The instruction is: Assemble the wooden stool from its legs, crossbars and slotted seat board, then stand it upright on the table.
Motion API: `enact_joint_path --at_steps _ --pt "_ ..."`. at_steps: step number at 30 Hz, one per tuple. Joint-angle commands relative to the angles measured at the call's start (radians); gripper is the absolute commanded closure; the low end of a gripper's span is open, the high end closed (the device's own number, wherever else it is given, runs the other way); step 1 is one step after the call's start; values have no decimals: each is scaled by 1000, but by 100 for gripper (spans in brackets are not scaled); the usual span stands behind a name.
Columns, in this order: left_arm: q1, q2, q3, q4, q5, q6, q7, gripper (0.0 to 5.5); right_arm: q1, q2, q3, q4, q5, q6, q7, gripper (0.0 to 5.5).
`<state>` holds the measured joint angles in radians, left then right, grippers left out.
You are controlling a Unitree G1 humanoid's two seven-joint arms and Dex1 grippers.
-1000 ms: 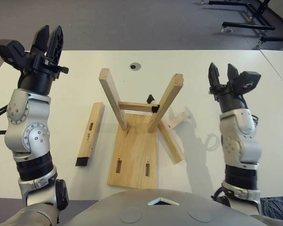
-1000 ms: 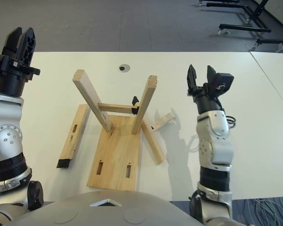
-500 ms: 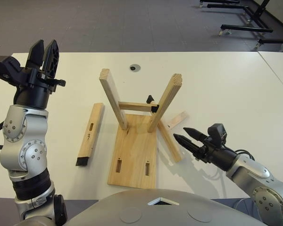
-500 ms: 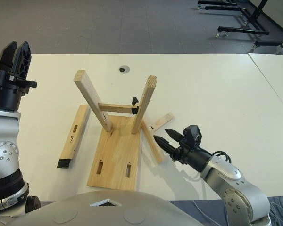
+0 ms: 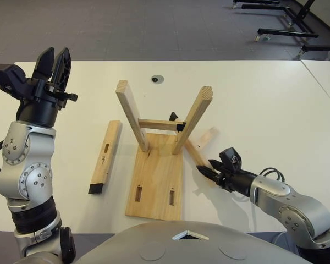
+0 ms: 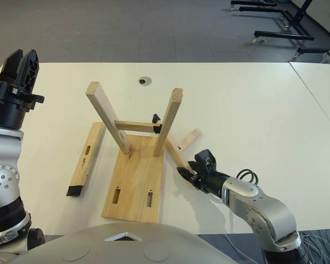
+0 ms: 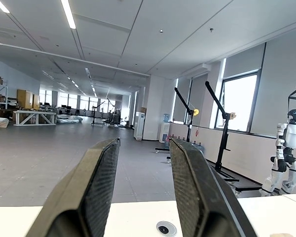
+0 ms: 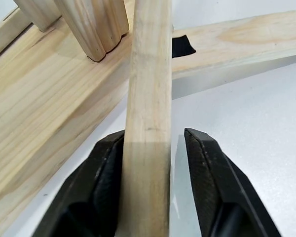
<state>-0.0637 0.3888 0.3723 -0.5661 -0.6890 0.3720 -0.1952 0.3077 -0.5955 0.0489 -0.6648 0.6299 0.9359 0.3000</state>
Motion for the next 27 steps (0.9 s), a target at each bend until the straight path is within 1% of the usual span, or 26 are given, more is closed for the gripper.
enact_joint_path --at_steps 1,2,4,5,6,8,9,12,14,16,20,23,27 --pt "-11 13 5 0 5 6 -2 369 -83 9 25 58 -70 -17 -15 433" --pt "-10 12 6 1 6 4 -1 369 -102 15 25 76 -92 -35 -17 447" --pt "-9 9 5 2 9 0 0 369 -144 18 29 121 -158 -98 -26 447" --pt "-9 8 5 2 11 -3 1 369 -167 11 39 151 -220 -161 -32 447" --pt "-10 6 4 4 13 -5 2 369 -145 -18 19 146 -280 -235 -32 447" --pt "-13 2 1 9 16 -11 2 369 -117 -106 25 178 -461 -455 -24 447" --pt "-14 1 -1 11 18 -13 2 369 -112 -131 30 200 -524 -531 -23 447" --pt "-24 -3 -7 18 22 -17 0 369 -120 -207 101 294 -756 -722 -40 447" --pt "-32 -4 -10 25 25 -20 -3 369 -122 -233 136 349 -872 -795 -45 447" --pt "-38 -10 -15 29 30 -27 -5 369 -148 -274 183 428 -1031 -885 -76 447" --pt "-37 -22 -26 29 42 -40 -3 369 -214 -308 228 534 -1248 -1012 -136 447" --pt "-36 -33 -30 28 51 -51 1 369 -254 -304 242 580 -1332 -1070 -153 447" --pt "-36 -41 -27 32 56 -65 2 369 -273 -292 243 611 -1376 -1112 -132 447"
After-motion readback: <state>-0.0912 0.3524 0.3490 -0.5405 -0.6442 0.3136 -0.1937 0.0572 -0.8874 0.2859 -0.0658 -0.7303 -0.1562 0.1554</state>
